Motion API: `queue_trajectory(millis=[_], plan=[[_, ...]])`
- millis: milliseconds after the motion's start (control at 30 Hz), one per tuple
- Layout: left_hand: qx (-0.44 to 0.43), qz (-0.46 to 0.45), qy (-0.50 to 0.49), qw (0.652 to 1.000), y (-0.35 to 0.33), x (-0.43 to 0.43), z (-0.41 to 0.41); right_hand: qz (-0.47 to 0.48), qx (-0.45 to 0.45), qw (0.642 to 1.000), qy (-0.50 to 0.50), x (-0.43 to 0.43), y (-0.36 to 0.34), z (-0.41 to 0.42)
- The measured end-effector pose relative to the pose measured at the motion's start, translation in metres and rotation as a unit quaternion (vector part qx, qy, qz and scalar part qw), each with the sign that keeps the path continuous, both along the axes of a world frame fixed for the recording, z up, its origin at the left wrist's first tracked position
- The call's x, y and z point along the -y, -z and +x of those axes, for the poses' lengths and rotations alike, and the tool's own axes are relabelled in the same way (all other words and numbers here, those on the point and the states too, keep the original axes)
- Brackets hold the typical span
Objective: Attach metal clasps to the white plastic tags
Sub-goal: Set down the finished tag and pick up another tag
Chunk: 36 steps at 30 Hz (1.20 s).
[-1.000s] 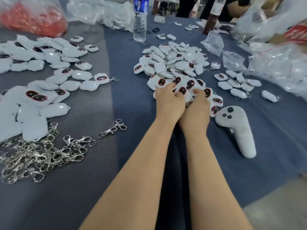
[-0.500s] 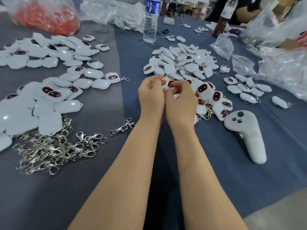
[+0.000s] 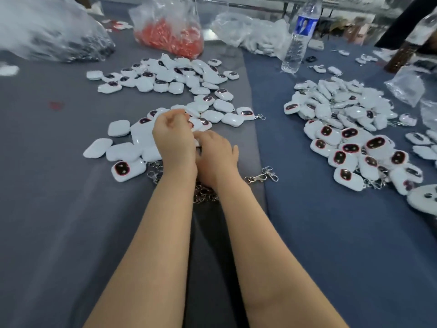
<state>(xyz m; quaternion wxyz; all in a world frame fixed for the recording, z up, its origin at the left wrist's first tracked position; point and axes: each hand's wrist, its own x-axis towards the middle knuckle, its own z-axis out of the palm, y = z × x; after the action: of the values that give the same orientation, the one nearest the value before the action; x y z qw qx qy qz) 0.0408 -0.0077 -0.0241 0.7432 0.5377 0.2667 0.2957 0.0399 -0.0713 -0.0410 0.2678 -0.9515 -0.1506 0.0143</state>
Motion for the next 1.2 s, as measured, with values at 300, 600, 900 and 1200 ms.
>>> queue_trajectory(millis=[300, 600, 900, 1200], plan=[[-0.003, 0.163, 0.094, 0.982, 0.001, 0.011, -0.005, 0.260, 0.021, 0.962, 0.075, 0.026, -0.008, 0.011], [-0.042, 0.120, 0.188, 0.974, 0.000, 0.016, -0.013, 0.344, -0.047, 0.932, 0.101, 0.067, -0.020, 0.014], [0.109, -0.339, 0.124, 0.926, -0.011, -0.003, -0.012, -0.060, -0.115, 0.983, -0.128, 0.044, -0.022, -0.007], [0.112, -0.366, 0.108, 0.918, -0.011, -0.004, -0.014, -0.023, -0.079, 0.992, -0.094, 0.043, -0.022, -0.008]])
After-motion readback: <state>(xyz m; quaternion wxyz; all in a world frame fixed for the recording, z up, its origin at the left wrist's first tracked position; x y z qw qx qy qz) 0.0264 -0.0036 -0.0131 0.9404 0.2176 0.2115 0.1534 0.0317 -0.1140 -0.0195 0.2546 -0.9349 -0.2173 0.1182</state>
